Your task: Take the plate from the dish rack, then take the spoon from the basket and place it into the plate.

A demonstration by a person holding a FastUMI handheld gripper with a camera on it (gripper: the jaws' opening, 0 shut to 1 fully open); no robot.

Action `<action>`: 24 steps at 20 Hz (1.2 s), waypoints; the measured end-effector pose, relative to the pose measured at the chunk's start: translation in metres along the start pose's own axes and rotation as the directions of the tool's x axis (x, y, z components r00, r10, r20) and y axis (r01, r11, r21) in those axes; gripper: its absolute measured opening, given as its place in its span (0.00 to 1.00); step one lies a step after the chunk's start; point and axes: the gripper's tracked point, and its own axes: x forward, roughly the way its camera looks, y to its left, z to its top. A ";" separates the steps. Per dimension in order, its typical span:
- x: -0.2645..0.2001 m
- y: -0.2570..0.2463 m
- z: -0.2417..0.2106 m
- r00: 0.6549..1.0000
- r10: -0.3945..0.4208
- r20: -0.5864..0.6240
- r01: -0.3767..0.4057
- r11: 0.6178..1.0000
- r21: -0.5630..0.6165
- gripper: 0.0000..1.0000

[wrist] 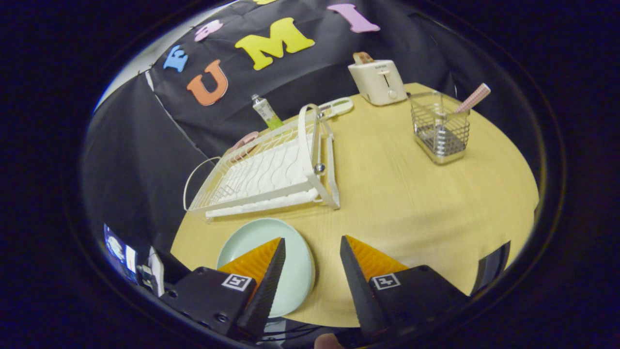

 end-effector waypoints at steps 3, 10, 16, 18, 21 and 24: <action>-0.020 -0.025 0.016 0.990 -0.079 0.120 0.091 0.991 -0.099 0.79; -0.050 -0.118 0.055 0.887 -0.278 0.369 0.345 0.930 -0.128 0.79; -0.057 -0.182 0.080 0.812 -0.354 0.464 0.444 0.890 -0.099 0.80; -0.057 -0.194 0.094 0.793 -0.348 0.500 0.452 0.886 -0.100 0.80; -0.053 -0.200 0.115 0.779 -0.312 0.543 0.422 0.903 -0.086 0.80; -0.043 -0.203 0.131 0.779 -0.266 0.567 0.379 0.921 -0.088 0.80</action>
